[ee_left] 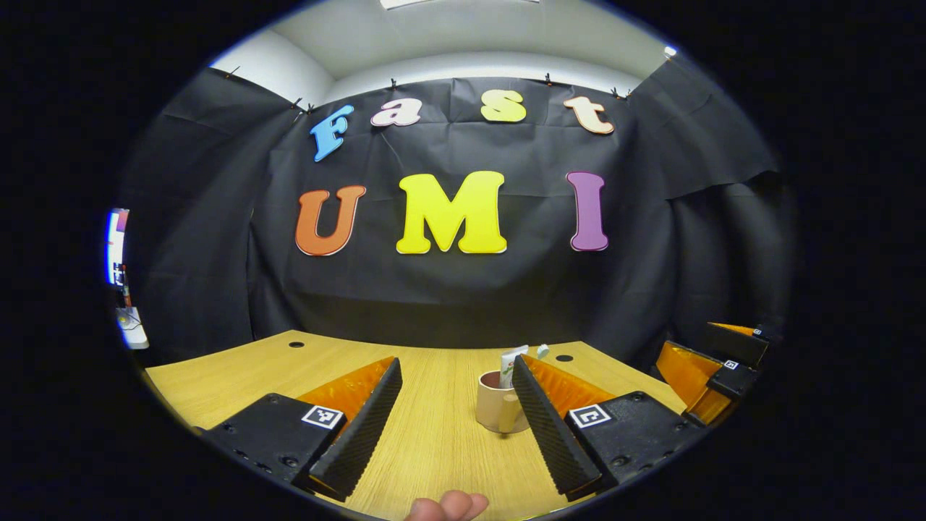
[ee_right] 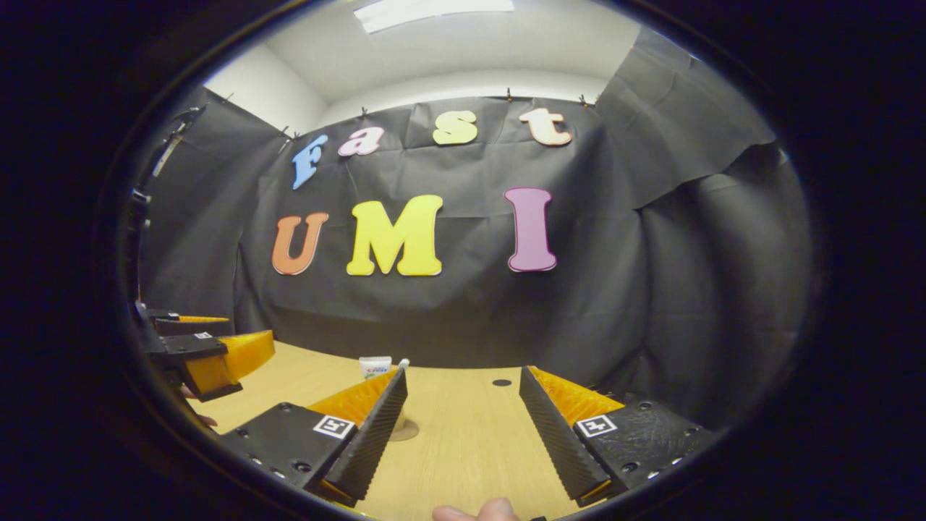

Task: Put the toothbrush and toothpaste on the desktop into the cup, then pick up the cup and place it on the coaster on the desktop.

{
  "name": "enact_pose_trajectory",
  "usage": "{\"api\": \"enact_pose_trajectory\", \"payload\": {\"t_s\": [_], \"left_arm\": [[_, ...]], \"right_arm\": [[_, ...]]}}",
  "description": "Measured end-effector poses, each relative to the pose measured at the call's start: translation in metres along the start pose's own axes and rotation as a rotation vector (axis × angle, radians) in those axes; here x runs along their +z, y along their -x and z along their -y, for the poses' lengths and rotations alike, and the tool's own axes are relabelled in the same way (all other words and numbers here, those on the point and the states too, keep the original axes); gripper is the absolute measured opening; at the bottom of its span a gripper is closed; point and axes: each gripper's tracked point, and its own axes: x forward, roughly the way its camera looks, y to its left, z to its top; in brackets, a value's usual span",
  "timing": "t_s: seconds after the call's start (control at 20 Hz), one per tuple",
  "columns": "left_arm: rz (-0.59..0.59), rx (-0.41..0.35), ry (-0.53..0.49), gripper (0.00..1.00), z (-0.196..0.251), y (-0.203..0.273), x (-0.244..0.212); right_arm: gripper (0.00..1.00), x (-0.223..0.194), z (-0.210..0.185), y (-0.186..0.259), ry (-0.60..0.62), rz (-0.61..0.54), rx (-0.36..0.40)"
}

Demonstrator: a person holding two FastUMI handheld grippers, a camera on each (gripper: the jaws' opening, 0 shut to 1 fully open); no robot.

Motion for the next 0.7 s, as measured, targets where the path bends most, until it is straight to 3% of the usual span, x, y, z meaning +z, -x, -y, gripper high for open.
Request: {"api": "enact_pose_trajectory", "payload": {"t_s": [0.3,0.65,0.7], "left_arm": [[-0.037,-0.009,0.034,0.98,-0.001,0.003,-0.016],[0.003,0.005,0.001,0.98,-0.003,0.01,-0.017],[0.01,0.006,-0.001,0.9,-0.003,0.012,-0.015]], "right_arm": [[0.95,-0.002,-0.001,-0.002,0.015,-0.005,-0.014],[0.95,0.003,-0.001,-0.002,0.012,0.008,-0.037],[0.95,0.003,-0.001,-0.002,0.012,0.006,-0.038]]}}
